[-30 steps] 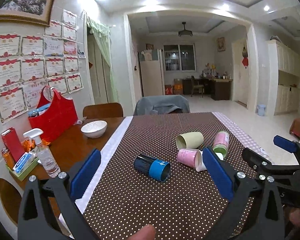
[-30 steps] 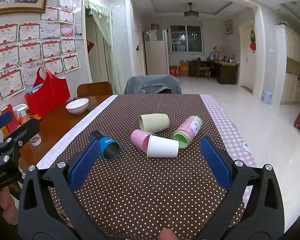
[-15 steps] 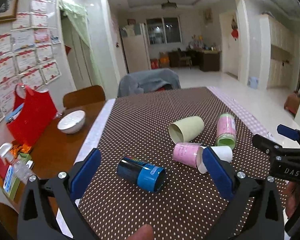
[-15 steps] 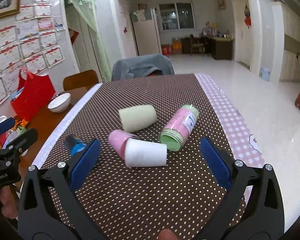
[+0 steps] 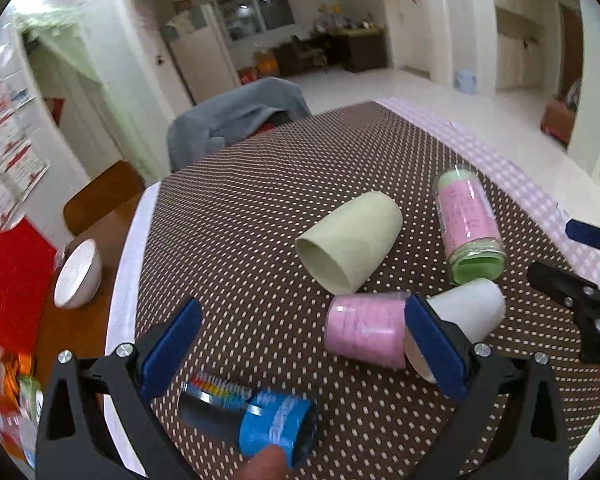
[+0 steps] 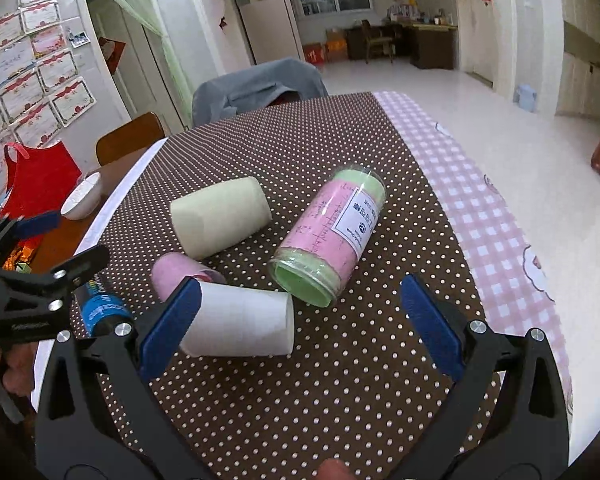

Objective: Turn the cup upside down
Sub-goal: 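Move the left tool toward the lying pale green cup and close on it, then lift the pale green cup with the left tool and set it upright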

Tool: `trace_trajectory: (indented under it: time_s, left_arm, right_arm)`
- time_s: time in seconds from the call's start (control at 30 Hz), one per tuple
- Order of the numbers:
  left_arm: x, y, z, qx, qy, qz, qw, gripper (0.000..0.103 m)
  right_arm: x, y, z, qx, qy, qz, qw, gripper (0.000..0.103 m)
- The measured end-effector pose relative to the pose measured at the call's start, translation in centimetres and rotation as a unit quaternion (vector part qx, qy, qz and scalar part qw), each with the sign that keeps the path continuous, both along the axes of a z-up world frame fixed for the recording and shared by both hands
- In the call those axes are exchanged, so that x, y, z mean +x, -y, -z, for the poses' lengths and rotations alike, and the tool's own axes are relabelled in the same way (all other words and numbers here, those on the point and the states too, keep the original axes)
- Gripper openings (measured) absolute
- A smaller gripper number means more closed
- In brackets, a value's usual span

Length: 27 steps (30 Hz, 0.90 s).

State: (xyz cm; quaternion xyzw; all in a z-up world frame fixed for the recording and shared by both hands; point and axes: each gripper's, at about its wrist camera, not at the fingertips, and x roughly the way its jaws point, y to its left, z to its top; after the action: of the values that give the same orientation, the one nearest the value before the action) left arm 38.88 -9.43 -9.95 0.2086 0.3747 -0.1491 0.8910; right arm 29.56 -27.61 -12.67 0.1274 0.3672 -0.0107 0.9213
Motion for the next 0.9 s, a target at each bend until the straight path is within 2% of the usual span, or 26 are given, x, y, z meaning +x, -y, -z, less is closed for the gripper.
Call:
trace_trajectory:
  time_s: [0.23,0.37,0.83,0.87,0.9]
  left_arm:
    - [5.0,3.4,2.8,0.051,-0.035,0.052,0.9967,0.099]
    - [7.4,4.7,4.3,0.067,-0.06,0.074,0.9932,0.099]
    - [13.2,8.8,8.4,0.123,-0.159,0.139,0.9697,0.099]
    - [13.4,9.2,8.9,0.125,-0.167,0.143,0.9675,0.094]
    - [13.7,9.5,9.4,0.121,-0.182,0.148,0.9645,0.084]
  right_arm:
    - [2.6,0.4,1.6,0.007,-0.025,-0.01,1.0,0.097]
    - [3.6,0.8,2.2,0.009,-0.032,-0.012,0.999,0.097]
    - [5.2,2.2,3.1,0.022,-0.036,-0.013,0.999,0.097]
    - [5.2,2.3,3.2,0.024,-0.036,-0.011,0.999,0.097]
    - [5.2,2.5,3.3,0.026,-0.036,-0.01,0.999,0.097]
